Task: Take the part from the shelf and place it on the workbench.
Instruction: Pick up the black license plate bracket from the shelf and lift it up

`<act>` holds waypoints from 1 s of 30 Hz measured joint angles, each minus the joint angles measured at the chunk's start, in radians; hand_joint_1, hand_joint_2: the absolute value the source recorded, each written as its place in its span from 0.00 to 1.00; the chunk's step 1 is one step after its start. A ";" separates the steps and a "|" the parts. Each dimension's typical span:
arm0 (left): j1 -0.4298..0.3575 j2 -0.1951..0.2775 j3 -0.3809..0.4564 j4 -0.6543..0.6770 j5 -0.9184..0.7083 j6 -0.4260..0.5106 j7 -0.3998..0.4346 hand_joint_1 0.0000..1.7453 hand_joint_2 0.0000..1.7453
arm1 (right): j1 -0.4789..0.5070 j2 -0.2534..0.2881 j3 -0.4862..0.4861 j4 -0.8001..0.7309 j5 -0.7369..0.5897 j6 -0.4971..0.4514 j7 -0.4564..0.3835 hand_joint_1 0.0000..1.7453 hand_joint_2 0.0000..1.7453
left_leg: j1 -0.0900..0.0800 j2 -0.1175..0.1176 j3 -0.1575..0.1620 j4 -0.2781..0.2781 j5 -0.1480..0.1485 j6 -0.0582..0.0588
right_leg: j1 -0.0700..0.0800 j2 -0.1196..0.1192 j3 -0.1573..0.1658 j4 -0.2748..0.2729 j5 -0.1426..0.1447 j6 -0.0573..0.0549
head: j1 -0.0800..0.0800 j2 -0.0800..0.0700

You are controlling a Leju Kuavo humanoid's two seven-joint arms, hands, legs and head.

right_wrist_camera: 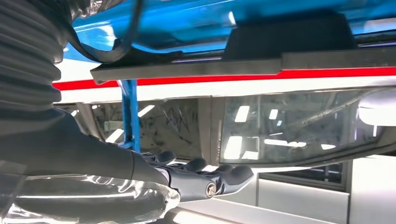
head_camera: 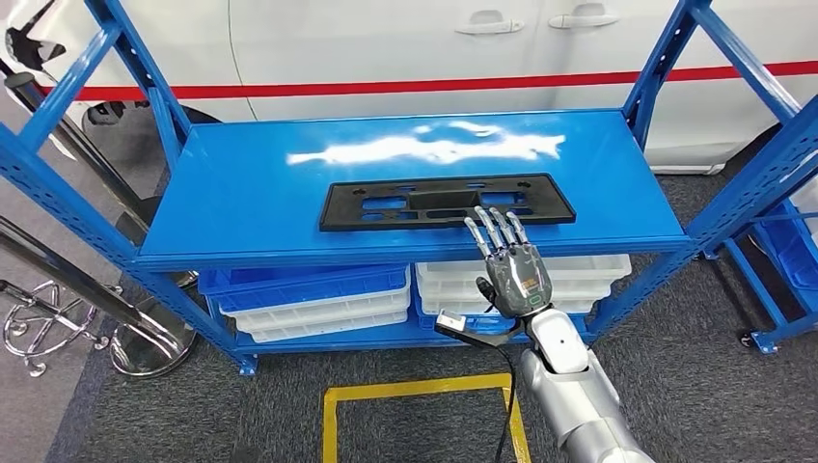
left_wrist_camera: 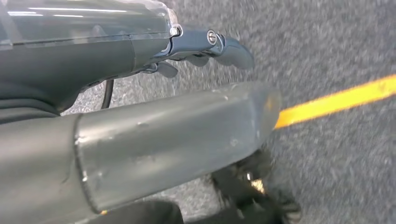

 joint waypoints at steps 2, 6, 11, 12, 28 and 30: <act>0.000 0.007 0.001 0.000 0.000 -0.004 0.001 0.00 0.00 | 0.003 0.003 0.000 0.000 0.002 0.000 0.002 0.00 1.00 | 0.000 0.000 -0.048 0.073 -0.003 -0.002 | 0.001 0.001 0.002 0.002 -0.004 -0.001 | 0.000 0.000; -0.002 0.015 0.002 0.000 0.001 -0.015 0.000 0.00 0.00 | 0.004 0.005 0.000 -0.002 0.002 0.000 0.005 0.00 1.00 | -0.001 0.000 0.033 -0.140 0.131 0.007 | 0.002 0.003 0.011 0.013 -0.018 0.007 | 0.000 0.000; -0.003 0.015 0.002 0.000 -0.007 -0.029 -0.011 0.00 0.00 | 0.005 0.006 0.000 -0.005 0.003 0.000 0.009 0.00 1.00 | -0.003 -0.003 0.061 -0.210 0.144 0.029 | 0.007 0.004 0.007 0.014 -0.021 0.031 | 0.000 0.000; -0.004 0.015 0.002 0.000 -0.007 -0.034 -0.014 0.00 0.00 | 0.004 0.006 -0.001 -0.006 0.003 0.000 0.010 0.00 1.00 | -0.001 -0.002 0.063 -0.215 0.146 0.035 | 0.006 0.004 0.002 0.027 -0.031 0.036 | 0.000 0.000; -0.006 0.013 0.000 0.000 -0.018 -0.064 -0.043 0.00 0.00 | 0.015 0.005 -0.007 -0.021 0.001 0.000 0.020 0.00 1.00 | -0.004 0.000 0.118 -0.182 0.059 0.010 | 0.007 0.001 0.024 -0.005 -0.017 0.000 | 0.000 0.000; -0.007 0.013 0.000 0.000 -0.017 -0.056 -0.044 0.00 0.00 | 0.014 0.006 -0.007 -0.024 0.002 0.000 0.021 0.00 1.00 | -0.002 0.000 0.051 -0.063 0.022 0.002 | 0.004 0.000 0.049 -0.013 -0.030 -0.007 | 0.000 0.000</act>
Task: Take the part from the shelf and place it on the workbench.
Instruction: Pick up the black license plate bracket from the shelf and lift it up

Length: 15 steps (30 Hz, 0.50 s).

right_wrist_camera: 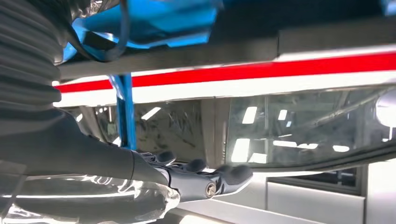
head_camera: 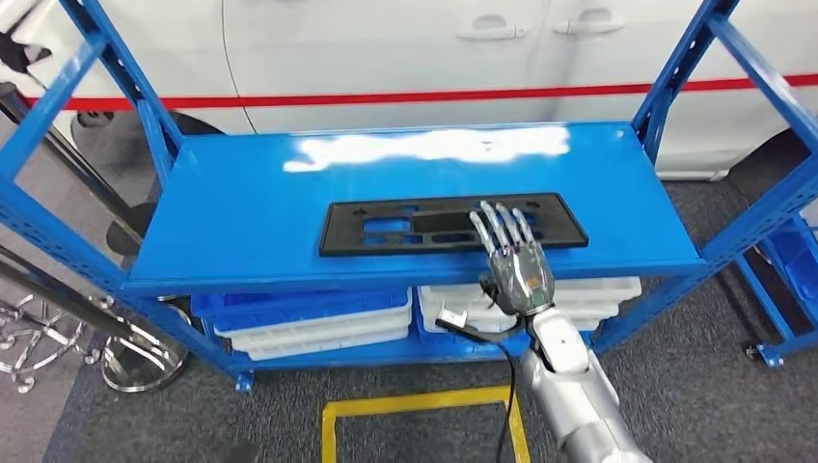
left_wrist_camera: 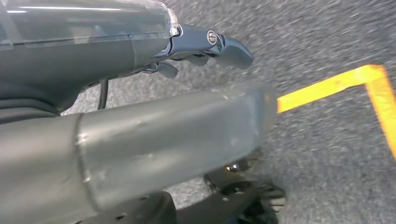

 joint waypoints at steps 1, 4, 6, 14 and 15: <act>0.001 0.000 0.000 0.000 0.000 0.003 0.000 0.00 0.00 | 0.002 0.001 0.000 0.000 0.001 0.000 0.000 0.00 1.00 | 0.001 0.000 -0.048 0.067 -0.013 -0.003 | 0.000 0.001 0.010 -0.001 -0.010 -0.001 | 0.000 0.000; 0.006 0.000 0.000 0.000 0.000 0.006 0.002 0.00 0.00 | 0.010 0.001 0.000 -0.001 0.002 0.000 0.000 0.00 1.00 | 0.002 0.000 -0.130 0.102 0.058 -0.004 | 0.000 0.005 0.052 -0.001 -0.046 0.003 | 0.000 0.000; 0.008 0.001 0.000 0.000 0.000 0.006 0.002 0.00 0.00 | 0.012 0.001 0.000 -0.001 0.002 0.000 0.000 0.00 1.00 | 0.001 -0.001 -0.110 -0.018 0.168 0.006 | 0.000 0.007 0.086 -0.002 -0.075 0.009 | 0.000 0.000; 0.003 0.001 0.000 0.000 0.000 0.016 0.006 0.00 0.00 | 0.008 0.003 -0.001 -0.015 0.002 0.000 0.002 0.00 1.00 | 0.000 -0.003 -0.045 -0.147 0.175 0.048 | 0.001 0.005 0.082 0.054 -0.144 0.049 | 0.001 0.000; 0.001 0.001 0.000 0.000 0.000 0.019 0.006 0.00 0.00 | 0.008 0.003 -0.003 -0.016 0.002 0.000 0.002 0.00 1.00 | 0.000 -0.003 -0.041 -0.150 0.172 0.051 | -0.001 0.005 0.046 0.116 -0.167 0.053 | 0.002 0.000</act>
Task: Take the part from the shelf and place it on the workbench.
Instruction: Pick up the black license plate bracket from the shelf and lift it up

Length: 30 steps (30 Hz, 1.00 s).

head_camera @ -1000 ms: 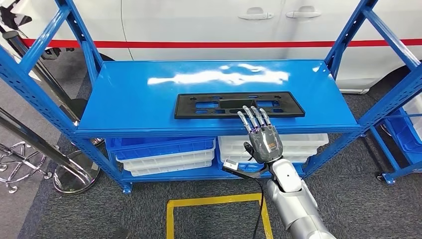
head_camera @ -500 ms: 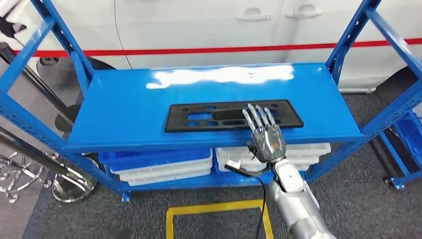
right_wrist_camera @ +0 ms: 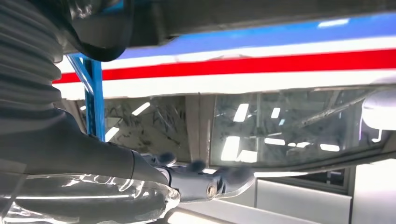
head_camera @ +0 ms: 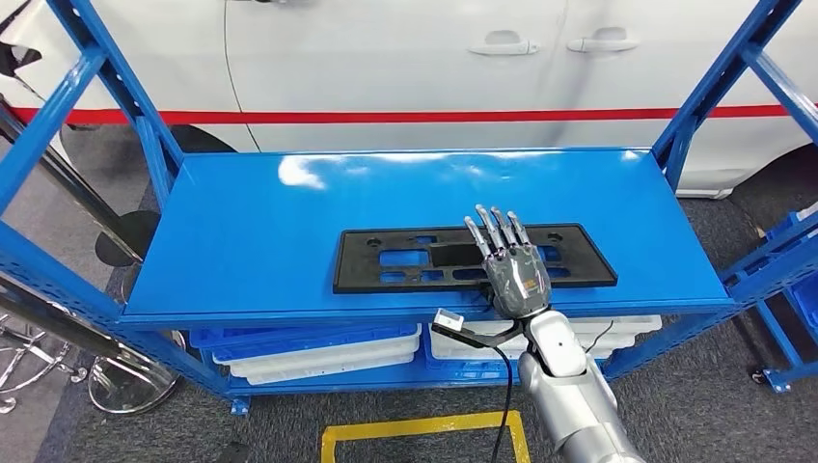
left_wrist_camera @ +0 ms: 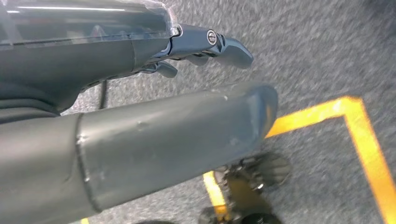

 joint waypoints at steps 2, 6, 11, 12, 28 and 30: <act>-0.003 0.000 0.000 0.000 0.000 0.005 0.000 0.00 0.00 | 0.005 0.000 -0.003 0.000 0.000 0.000 0.000 0.24 1.00 | -0.001 0.000 0.006 -0.001 -0.007 0.004 | -0.003 0.000 -0.090 0.130 -0.033 0.007 | 0.000 0.000; -0.002 -0.001 0.000 0.000 -0.001 0.010 -0.001 0.00 0.00 | 0.012 0.000 -0.009 0.000 -0.002 0.000 -0.003 1.00 1.00 | -0.001 -0.002 0.031 0.003 -0.026 0.000 | -0.004 -0.001 -0.119 0.049 0.104 0.004 | 0.000 0.000; -0.004 -0.004 0.000 0.000 -0.001 0.015 -0.004 0.00 0.00 | 0.011 -0.001 -0.013 0.001 -0.008 0.001 -0.014 1.00 1.00 | -0.007 -0.004 0.037 0.002 -0.031 -0.023 | 0.005 0.000 -0.075 -0.091 0.164 -0.021 | 0.000 0.000; -0.005 -0.004 0.000 0.000 -0.001 0.015 -0.005 0.00 0.00 | 0.011 -0.001 -0.013 0.001 -0.008 0.001 -0.016 1.00 1.00 | -0.006 -0.003 0.037 0.004 -0.034 -0.029 | 0.003 0.000 -0.073 -0.096 0.167 -0.026 | 0.000 0.000; -0.006 -0.003 0.000 0.000 0.000 0.014 -0.013 0.00 0.00 | 0.011 0.000 -0.014 0.001 -0.012 0.001 -0.017 1.00 1.00 | 0.000 -0.001 0.042 0.002 -0.037 -0.023 | 0.000 -0.003 -0.064 -0.093 0.153 -0.011 | 0.000 0.000; -0.007 -0.003 0.000 0.000 0.002 0.014 -0.016 0.00 0.00 | 0.010 0.000 -0.017 -0.001 -0.019 0.001 -0.024 1.00 1.00 | 0.004 0.001 0.047 -0.007 -0.034 -0.010 | -0.002 -0.003 -0.091 -0.030 0.114 -0.003 | 0.000 0.000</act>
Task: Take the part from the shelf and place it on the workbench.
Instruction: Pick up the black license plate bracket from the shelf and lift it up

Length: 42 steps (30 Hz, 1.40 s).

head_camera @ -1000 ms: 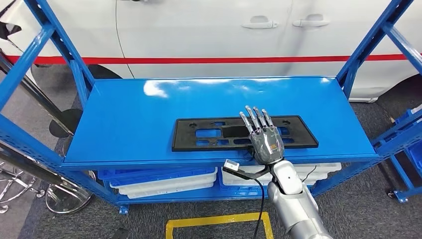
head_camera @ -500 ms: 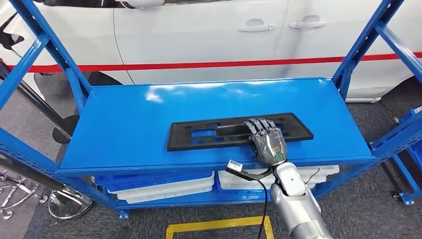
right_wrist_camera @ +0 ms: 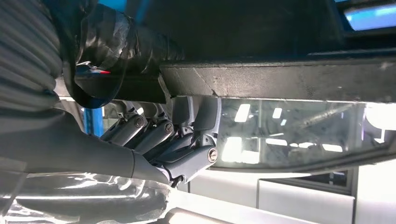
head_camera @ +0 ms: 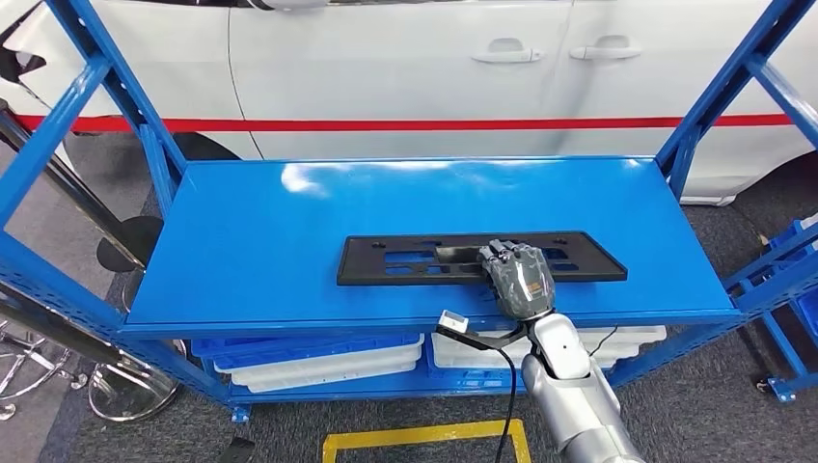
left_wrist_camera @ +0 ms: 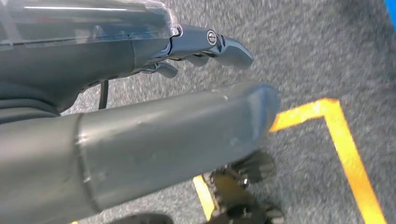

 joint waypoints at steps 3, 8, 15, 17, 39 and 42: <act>-0.001 0.000 0.000 0.000 0.009 0.004 -0.003 0.00 0.00 | 0.009 0.001 -0.015 -0.001 -0.013 0.000 -0.025 1.00 1.00 | -0.001 0.001 0.001 -0.001 -0.001 0.009 | -0.003 -0.001 -0.096 0.188 -0.078 0.006 | 0.000 0.000; -0.001 -0.002 0.003 0.000 0.038 0.047 -0.008 0.00 0.00 | 0.020 0.005 -0.052 -0.020 -0.019 0.000 -0.062 1.00 1.00 | -0.004 -0.004 0.004 0.007 -0.009 0.004 | 0.000 -0.001 -0.036 0.024 0.047 -0.006 | 0.000 0.000; -0.002 -0.002 0.021 0.000 0.059 0.105 -0.044 0.00 0.25 | 0.036 0.055 -0.130 -0.085 -0.138 0.000 -0.252 1.00 1.00 | -0.008 -0.003 -0.014 0.050 -0.043 -0.032 | -0.003 0.002 0.003 -0.072 0.073 -0.035 | -0.001 0.000; -0.003 -0.002 0.024 0.000 0.060 0.106 -0.046 0.00 0.75 | 0.038 0.073 -0.143 -0.100 -0.150 0.000 -0.277 1.00 1.00 | -0.005 -0.001 -0.068 0.169 -0.106 -0.041 | -0.003 0.001 0.005 -0.074 0.074 -0.043 | -0.001 0.000; 0.066 -0.045 0.037 0.000 0.096 0.036 -0.105 0.00 1.00 | -0.053 0.032 0.375 -0.507 -0.499 0.018 -0.067 1.00 1.00 | 0.000 -0.001 0.010 0.010 -0.020 -0.004 | 0.000 0.003 -0.055 0.050 0.043 -0.009 | -0.001 0.000; 0.069 -0.059 0.040 0.000 0.099 0.014 -0.118 0.00 1.00 | -0.133 0.006 0.452 -0.530 -0.526 0.060 -0.038 1.00 1.00 | -0.004 -0.002 0.004 0.016 -0.023 -0.018 | 0.008 0.005 -0.017 -0.045 0.066 -0.019 | -0.001 0.000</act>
